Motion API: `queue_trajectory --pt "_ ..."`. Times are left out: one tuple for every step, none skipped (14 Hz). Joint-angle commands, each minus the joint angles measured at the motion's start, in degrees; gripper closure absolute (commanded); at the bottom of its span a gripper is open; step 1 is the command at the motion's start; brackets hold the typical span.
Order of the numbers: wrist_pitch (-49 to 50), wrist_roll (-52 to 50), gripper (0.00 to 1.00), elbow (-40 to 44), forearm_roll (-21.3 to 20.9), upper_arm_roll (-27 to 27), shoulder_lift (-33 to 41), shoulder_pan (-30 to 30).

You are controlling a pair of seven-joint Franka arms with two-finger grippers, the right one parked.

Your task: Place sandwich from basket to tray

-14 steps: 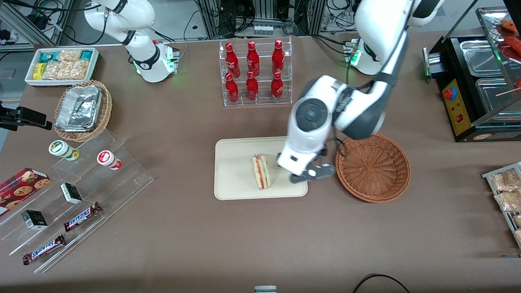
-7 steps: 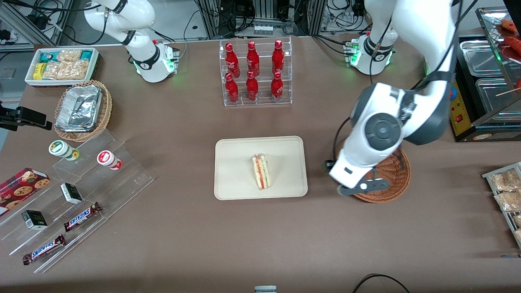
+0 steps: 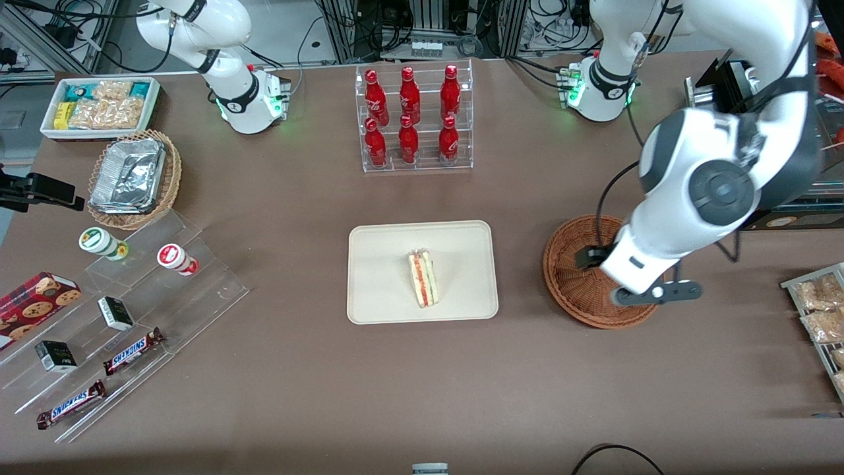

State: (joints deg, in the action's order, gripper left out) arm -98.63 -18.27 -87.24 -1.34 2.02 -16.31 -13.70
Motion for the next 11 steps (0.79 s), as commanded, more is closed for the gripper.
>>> queue_trajectory --pt "0.37 8.13 0.00 -6.27 -0.15 1.58 7.50 4.28" --pt "0.98 10.86 0.00 -7.50 -0.07 2.97 9.26 6.64" --pt "2.73 12.02 0.00 -7.60 -0.06 4.81 10.32 9.28" --pt "4.40 12.64 0.00 -6.99 -0.15 6.83 10.86 11.74" --pt "5.46 13.08 0.00 -6.20 -0.07 8.16 11.30 13.07" --pt "6.95 13.44 0.00 -5.67 0.02 8.52 11.91 13.52" --pt "8.70 13.61 0.00 -5.14 0.20 8.52 12.61 13.87" --pt "10.03 14.66 0.00 -4.53 0.29 8.52 13.23 14.57" --pt "11.43 16.76 0.00 -3.48 0.55 8.35 13.58 14.84" --pt "13.10 18.43 0.00 -2.25 1.16 8.00 13.67 15.19" --pt "14.94 19.15 0.00 -1.02 1.43 7.74 13.67 15.37"
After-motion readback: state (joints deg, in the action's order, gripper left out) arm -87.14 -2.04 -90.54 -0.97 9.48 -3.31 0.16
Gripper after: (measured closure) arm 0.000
